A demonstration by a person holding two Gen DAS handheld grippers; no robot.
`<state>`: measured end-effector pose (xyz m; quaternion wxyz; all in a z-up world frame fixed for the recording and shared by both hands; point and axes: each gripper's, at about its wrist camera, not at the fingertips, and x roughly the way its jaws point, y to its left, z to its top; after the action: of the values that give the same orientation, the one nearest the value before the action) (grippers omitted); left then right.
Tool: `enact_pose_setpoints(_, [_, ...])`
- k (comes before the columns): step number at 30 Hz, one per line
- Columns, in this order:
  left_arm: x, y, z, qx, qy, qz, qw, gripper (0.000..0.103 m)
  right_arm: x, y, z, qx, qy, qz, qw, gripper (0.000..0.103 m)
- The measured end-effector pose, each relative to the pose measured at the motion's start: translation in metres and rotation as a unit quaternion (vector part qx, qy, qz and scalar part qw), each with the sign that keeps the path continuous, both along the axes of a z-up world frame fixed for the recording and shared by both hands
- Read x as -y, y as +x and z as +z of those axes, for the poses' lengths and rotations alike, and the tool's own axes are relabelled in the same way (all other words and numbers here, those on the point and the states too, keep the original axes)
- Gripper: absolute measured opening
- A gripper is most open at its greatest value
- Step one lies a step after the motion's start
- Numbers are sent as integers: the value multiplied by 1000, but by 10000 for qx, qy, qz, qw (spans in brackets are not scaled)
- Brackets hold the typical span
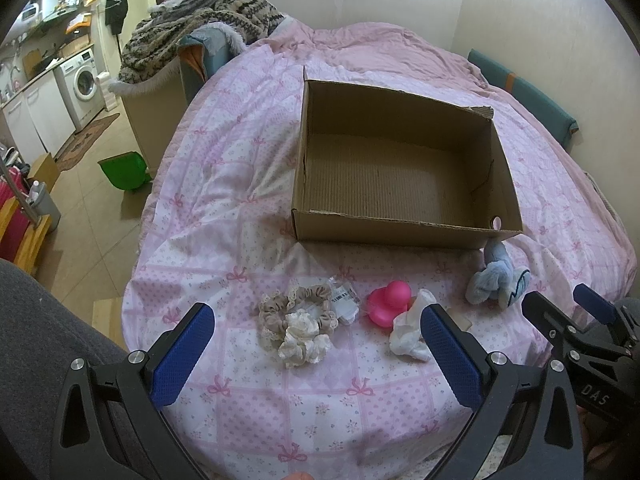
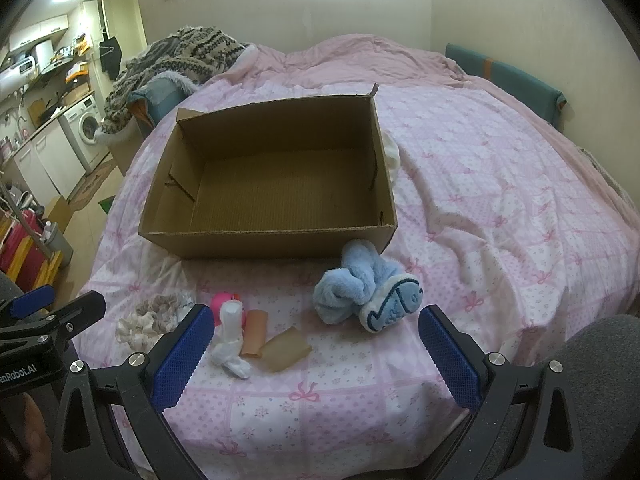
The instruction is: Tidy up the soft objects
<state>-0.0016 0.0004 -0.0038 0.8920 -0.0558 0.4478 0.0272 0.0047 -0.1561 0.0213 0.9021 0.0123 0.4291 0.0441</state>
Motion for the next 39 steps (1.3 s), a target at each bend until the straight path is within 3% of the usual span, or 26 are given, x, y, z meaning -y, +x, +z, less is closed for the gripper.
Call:
enact_pose_setpoints(8, [-1, 2, -2, -62, -33, 44, 10000, 103, 12, 5, -6, -300, 314, -126, 9990, 103])
enact_pose_setpoints(13, [-5, 5, -4, -171, -34, 150, 9997, 103, 37, 41, -13, -1101, 852, -236, 9900, 103])
enact_pose_setpoints(18, [-19, 29, -8, -728, -83, 257, 9970, 103, 55, 83, -40, -2022, 891, -355, 9746, 103])
enact_pose_setpoints(23, [-40, 65, -17, -1381, -113, 396, 9896, 103, 53, 109, -62, -2346, 557, -264, 9701, 103])
enact_pose_setpoints(30, [-60, 98, -59, -2273, -236, 392, 9728, 102, 48, 116, -81, -2408, 383, -164, 9697, 103])
enact_pose_setpoints(33, [-63, 98, -80, -2610, -533, 350, 9632, 89, 50, 115, -89, -2413, 306, -185, 9698, 103])
enact_pose_setpoints(35, [-62, 93, -85, -2707, -700, 308, 9596, 84, 52, 118, -94, -2440, 329, -222, 9690, 103])
enact_pose_setpoints(39, [-53, 78, -83, -2646, -850, 85, 9606, 83, 51, 118, -97, -2433, 231, -226, 9694, 103])
